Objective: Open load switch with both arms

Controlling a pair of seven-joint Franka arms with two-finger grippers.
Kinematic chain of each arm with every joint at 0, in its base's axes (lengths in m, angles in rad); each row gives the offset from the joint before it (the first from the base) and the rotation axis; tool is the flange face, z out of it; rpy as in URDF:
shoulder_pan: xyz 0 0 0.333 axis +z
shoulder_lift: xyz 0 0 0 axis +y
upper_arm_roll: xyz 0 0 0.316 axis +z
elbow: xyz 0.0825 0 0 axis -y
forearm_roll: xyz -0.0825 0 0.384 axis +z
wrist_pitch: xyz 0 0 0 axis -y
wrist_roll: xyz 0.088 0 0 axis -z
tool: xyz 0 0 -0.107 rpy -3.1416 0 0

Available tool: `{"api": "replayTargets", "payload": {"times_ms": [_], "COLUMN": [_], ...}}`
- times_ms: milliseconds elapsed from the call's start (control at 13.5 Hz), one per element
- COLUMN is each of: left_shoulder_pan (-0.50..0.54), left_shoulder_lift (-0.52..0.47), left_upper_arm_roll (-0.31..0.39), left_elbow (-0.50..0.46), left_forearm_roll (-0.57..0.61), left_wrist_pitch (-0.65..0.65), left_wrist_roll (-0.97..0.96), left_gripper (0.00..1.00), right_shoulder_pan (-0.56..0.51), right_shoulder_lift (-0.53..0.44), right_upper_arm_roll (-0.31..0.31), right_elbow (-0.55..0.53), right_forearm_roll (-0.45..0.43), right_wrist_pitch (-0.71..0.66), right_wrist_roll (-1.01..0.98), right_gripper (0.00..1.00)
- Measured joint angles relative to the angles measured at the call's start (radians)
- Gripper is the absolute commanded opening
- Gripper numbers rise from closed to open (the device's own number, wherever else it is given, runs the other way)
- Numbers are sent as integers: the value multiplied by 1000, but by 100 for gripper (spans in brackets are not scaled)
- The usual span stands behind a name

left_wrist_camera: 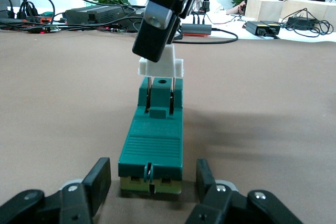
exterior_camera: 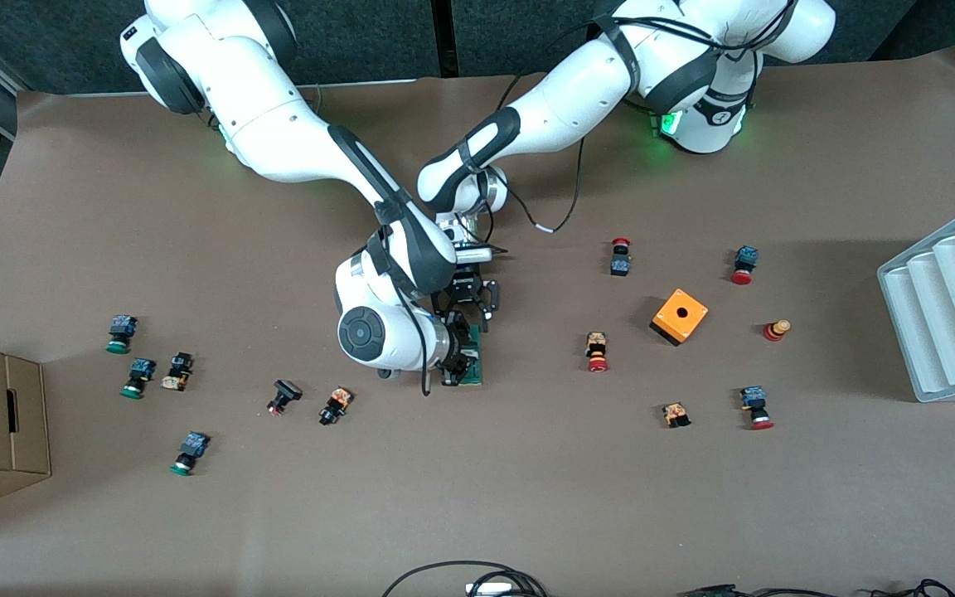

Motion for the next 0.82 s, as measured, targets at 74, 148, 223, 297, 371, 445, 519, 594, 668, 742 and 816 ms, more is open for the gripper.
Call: {"api": "replayTargets", "payload": {"times_ms": [74, 148, 223, 297, 371, 445, 519, 594, 668, 742, 816], "left_shoulder_pan": [0, 0, 0, 0, 0, 0, 0, 0, 0, 0, 0], "left_shoulder_lift": [0, 0, 0, 0, 0, 0, 0, 0, 0, 0, 0], "left_upper_arm_roll": [0, 0, 0, 0, 0, 0, 0, 0, 0, 0, 0], "left_elbow": [0, 0, 0, 0, 0, 0, 0, 0, 0, 0, 0], "left_forearm_roll": [0, 0, 0, 0, 0, 0, 0, 0, 0, 0, 0], "left_wrist_pitch": [0, 0, 0, 0, 0, 0, 0, 0, 0, 0, 0], "left_wrist_roll": [0, 0, 0, 0, 0, 0, 0, 0, 0, 0, 0], "left_gripper": [74, 74, 74, 74, 74, 74, 74, 74, 74, 74, 74], "right_shoulder_pan": [0, 0, 0, 0, 0, 0, 0, 0, 0, 0, 0], "right_shoulder_lift": [-2, -3, -4, -4, -4, -5, -7, -10, -14, -19, -22], "right_upper_arm_roll": [1, 2, 3, 5, 5, 6, 7, 10, 17, 25, 31], "right_elbow": [-3, -4, -4, -4, -4, -6, -10, -16, -23, -32, -38], "right_forearm_roll": [0, -2, -4, -8, -9, -11, -16, -23, -33, -46, -52], "right_wrist_pitch": [0, 0, 0, -1, -1, -3, -4, -4, -4, -4, -4], "right_wrist_roll": [0, 0, 0, 0, 0, -1, -1, -2, -3, -3, -3], "right_gripper": [26, 25, 25, 25, 25, 25, 25, 25, 25, 25, 25]}}
